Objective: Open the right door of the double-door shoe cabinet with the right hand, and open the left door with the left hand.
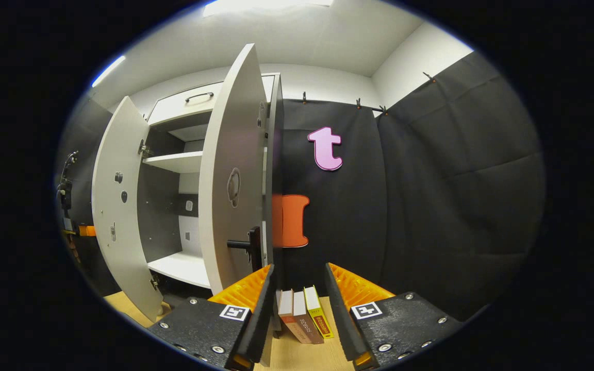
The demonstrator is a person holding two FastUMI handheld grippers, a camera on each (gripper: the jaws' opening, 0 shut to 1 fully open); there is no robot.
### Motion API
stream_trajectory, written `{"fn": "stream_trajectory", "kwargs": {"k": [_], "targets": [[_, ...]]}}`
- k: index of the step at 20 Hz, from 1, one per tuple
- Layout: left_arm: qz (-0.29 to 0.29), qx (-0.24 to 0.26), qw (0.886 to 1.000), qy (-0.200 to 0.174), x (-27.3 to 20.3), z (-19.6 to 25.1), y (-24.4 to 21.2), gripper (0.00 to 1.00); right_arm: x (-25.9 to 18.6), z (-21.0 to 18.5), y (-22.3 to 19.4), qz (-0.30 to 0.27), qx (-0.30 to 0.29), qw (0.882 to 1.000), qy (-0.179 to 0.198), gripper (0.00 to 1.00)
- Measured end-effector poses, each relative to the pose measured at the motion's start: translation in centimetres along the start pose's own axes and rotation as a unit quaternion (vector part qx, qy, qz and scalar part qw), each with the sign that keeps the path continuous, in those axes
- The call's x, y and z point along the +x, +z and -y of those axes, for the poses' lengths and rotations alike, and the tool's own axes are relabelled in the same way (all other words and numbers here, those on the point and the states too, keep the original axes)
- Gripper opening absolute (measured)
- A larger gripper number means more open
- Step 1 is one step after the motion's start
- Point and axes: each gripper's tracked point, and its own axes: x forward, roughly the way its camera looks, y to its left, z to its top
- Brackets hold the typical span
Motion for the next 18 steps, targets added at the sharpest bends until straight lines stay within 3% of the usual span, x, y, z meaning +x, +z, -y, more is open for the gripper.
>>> {"fn": "stream_trajectory", "kwargs": {"k": [2,5,6,7,9,10,12,14,15,18], "targets": [[0.01,0.024,0.999,0.019,-0.3,-1.6,0.5,0.13,-0.4,-0.4,0.1,-0.001,-0.003,1.0,0.001,0.57],[0.013,0.036,0.999,0.011,0.1,-3.5,0.8,0.11,-0.9,-1.7,0.1,0.002,-0.01,1.0,0.012,0.58],[0.013,0.039,0.999,0.007,0.1,-3.6,0.9,0.11,-1.1,-2.2,0.2,0.005,-0.013,1.0,0.016,0.53],[0.015,0.042,0.999,0.007,-0.3,-3.7,0.8,0.11,-1.2,-2.6,0.3,0.006,-0.017,1.0,0.017,0.53],[0.021,0.051,0.998,0.007,-0.3,-3.8,0.9,0.1,-1.3,-3.5,0.0,0.004,-0.025,1.0,0.017,0.62],[0.022,0.058,0.998,0.012,-0.3,-4.3,1.2,0.08,-1.3,-4.1,0.0,0.004,-0.027,0.999,0.022,0.57],[0.018,0.056,0.998,0.015,-0.3,-4.9,1.1,0.12,-1.5,-5.4,0.0,0.004,-0.027,0.999,0.033,0.58],[0.019,0.056,0.998,0.026,-0.6,-5.7,1.3,0.28,-1.7,-6.1,0.1,0.01,-0.031,0.999,0.04,0.58],[0.023,0.057,0.998,0.032,-1.1,-6.1,1.5,0.42,-2.0,-6.4,0.2,0.016,-0.031,0.998,0.044,0.58],[0.051,0.06,0.995,0.057,-3.0,-7.5,3.3,0.52,-3.0,-7.8,0.6,0.029,-0.03,0.997,0.06,0.58]]}}
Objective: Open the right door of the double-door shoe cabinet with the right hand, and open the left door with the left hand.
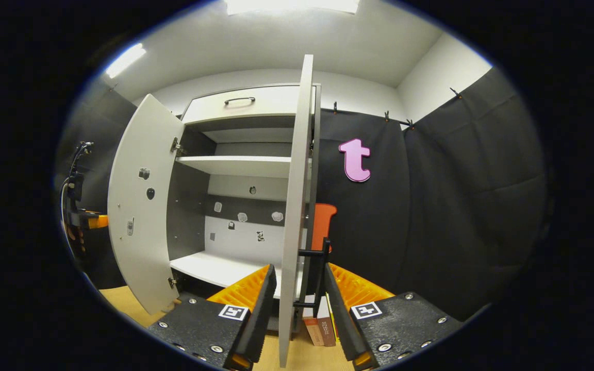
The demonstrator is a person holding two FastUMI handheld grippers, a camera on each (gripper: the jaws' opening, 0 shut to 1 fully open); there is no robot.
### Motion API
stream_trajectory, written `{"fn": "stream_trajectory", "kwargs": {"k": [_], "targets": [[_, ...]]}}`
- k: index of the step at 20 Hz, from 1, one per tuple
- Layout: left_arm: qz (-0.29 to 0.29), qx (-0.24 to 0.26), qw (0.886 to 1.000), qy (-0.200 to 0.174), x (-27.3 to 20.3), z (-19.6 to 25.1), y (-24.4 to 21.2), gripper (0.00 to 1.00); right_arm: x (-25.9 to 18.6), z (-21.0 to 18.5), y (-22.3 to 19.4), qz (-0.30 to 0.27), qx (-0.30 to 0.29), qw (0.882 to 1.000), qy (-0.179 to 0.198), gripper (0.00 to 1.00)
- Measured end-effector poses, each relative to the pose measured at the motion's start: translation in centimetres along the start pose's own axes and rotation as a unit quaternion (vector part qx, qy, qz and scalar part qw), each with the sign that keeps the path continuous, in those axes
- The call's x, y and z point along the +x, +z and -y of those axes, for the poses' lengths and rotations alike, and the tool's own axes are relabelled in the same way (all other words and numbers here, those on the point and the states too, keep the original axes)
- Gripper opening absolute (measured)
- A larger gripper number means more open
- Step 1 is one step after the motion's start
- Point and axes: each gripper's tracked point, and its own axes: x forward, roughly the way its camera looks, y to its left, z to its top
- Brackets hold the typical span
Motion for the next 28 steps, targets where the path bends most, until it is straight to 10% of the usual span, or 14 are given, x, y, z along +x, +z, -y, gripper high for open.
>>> {"fn": "stream_trajectory", "kwargs": {"k": [6,15,28], "targets": [[0.032,-0.03,0.999,-0.014,-3.2,1.3,2.2,0.86,-0.4,-2.7,1.6,0.019,0.008,0.999,0.042,0.58],[0.04,-0.012,0.998,-0.044,-7.2,6.6,4.4,0.96,-0.6,-6.4,2.9,0.022,0.034,0.994,0.098,0.82],[0.075,-0.003,0.99,-0.122,-6.4,6.6,6.4,0.96,-2.3,-10.9,4.9,0.031,0.033,0.999,0.018,0.85]]}}
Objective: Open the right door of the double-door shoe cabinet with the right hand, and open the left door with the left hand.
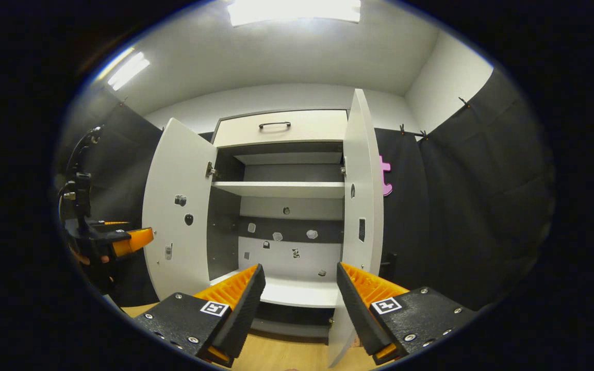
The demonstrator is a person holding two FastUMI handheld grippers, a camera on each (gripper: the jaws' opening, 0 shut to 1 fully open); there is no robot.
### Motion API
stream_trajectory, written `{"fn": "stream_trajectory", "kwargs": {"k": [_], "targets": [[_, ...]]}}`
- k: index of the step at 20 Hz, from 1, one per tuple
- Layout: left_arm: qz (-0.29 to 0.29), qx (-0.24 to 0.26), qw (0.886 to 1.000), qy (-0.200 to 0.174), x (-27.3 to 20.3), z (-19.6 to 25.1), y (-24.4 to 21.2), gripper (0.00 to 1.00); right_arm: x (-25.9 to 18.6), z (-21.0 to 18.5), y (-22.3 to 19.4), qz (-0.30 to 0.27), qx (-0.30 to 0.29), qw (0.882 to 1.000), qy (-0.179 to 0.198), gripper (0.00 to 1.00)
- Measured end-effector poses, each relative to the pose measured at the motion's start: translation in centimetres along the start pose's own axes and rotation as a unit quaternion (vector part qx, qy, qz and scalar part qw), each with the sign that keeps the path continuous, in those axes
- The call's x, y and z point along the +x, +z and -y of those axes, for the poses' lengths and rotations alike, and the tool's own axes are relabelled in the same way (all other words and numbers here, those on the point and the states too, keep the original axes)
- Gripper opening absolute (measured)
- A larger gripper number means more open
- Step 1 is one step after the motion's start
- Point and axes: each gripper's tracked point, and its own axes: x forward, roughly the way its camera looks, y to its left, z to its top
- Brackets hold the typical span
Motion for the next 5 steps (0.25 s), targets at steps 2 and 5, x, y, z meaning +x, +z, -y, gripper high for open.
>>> {"fn": "stream_trajectory", "kwargs": {"k": [2,5], "targets": [[0.0,0.009,1.0,-0.007,-0.5,-0.6,0.1,0.96,-0.2,-0.7,-0.2,-0.007,0.001,1.0,-0.01,0.85],[0.007,0.018,1.0,-0.006,-1.3,-2.4,0.9,0.97,-0.5,-2.6,0.1,-0.011,0.01,1.0,-0.001,0.86]]}}
